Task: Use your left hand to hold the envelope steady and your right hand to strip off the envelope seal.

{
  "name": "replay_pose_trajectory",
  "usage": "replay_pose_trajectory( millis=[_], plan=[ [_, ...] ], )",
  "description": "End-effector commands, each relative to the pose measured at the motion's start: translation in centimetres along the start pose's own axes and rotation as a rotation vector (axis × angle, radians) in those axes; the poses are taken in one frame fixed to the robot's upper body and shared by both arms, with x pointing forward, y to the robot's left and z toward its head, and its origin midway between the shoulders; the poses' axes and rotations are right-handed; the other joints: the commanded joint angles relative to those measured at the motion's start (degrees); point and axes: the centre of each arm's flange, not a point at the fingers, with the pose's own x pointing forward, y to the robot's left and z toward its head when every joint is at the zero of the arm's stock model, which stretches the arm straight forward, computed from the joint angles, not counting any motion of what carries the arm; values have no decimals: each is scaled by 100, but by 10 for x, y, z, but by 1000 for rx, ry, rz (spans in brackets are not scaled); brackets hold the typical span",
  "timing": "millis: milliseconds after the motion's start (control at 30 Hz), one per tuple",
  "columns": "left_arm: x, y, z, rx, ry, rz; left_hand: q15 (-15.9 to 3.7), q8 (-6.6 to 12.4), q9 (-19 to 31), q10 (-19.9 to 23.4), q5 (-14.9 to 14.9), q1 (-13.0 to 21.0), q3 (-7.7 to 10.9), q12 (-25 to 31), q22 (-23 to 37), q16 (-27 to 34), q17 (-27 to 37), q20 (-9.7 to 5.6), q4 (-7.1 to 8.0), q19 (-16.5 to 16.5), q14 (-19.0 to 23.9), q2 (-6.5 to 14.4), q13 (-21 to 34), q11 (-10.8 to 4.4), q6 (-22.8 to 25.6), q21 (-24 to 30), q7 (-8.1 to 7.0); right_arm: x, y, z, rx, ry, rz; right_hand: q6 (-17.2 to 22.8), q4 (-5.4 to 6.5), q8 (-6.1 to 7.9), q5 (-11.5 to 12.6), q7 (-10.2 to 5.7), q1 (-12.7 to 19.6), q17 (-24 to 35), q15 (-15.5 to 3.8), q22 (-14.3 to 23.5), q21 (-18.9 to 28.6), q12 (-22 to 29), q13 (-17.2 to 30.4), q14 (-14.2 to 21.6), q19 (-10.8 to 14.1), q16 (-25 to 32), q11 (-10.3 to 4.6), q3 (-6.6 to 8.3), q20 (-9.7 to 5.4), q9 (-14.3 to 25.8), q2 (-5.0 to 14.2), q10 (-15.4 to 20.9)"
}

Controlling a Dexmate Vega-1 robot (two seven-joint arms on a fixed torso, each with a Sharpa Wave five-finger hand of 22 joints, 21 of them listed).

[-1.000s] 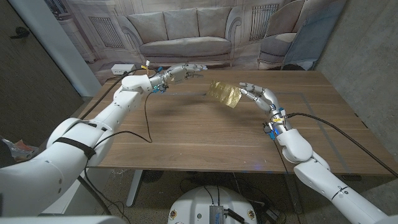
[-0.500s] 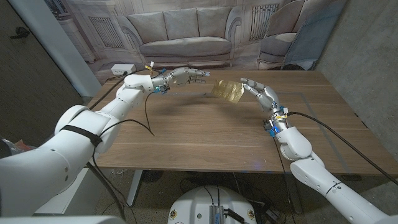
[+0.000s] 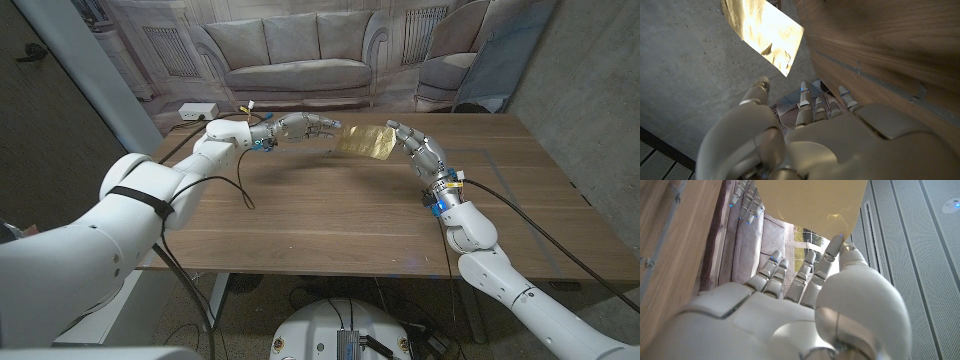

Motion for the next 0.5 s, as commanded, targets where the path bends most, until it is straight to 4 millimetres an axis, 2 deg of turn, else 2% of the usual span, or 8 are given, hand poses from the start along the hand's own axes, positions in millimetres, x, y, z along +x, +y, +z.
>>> replay_pose_trajectory(
  millis=[33, 233, 500],
  plan=[
    [18, -4, 5, -19, 17, -17, 40, 85, 33, 82, -19, 5, -14, 34, 18, 24, 9, 16, 3, -832, -57, -50, 19, 6, 203, -12, 191, 4, 0, -1, 47, -35, 16, 26, 0, 22, 18, -7, 8, 19, -835, 31, 10, -2, 34, -54, -9, 25, 3, -35, -408, 33, 53, -23],
    [32, -13, 5, -49, 17, -45, 55, 78, 34, 42, -40, 1, -36, 14, 17, 14, 6, 15, -7, -824, -74, -94, 18, 53, 219, -20, 265, 6, 2, 3, 40, -52, 30, 31, 4, 21, 15, -7, 6, 19, -833, 31, 13, -1, 39, -63, -11, 30, 3, -52, -399, 45, 57, -26],
    [45, -21, 6, -116, -11, -61, 56, 87, 33, 49, -41, 9, -34, 14, 18, 12, 5, 13, -7, -818, -79, -90, 16, 57, 283, -27, 290, 7, 5, 6, 45, -72, 32, 44, 7, 23, 12, -8, 6, 18, -834, 30, 17, 1, 45, -74, -12, 35, 3, -75, -407, 62, 58, -29]
  ],
)
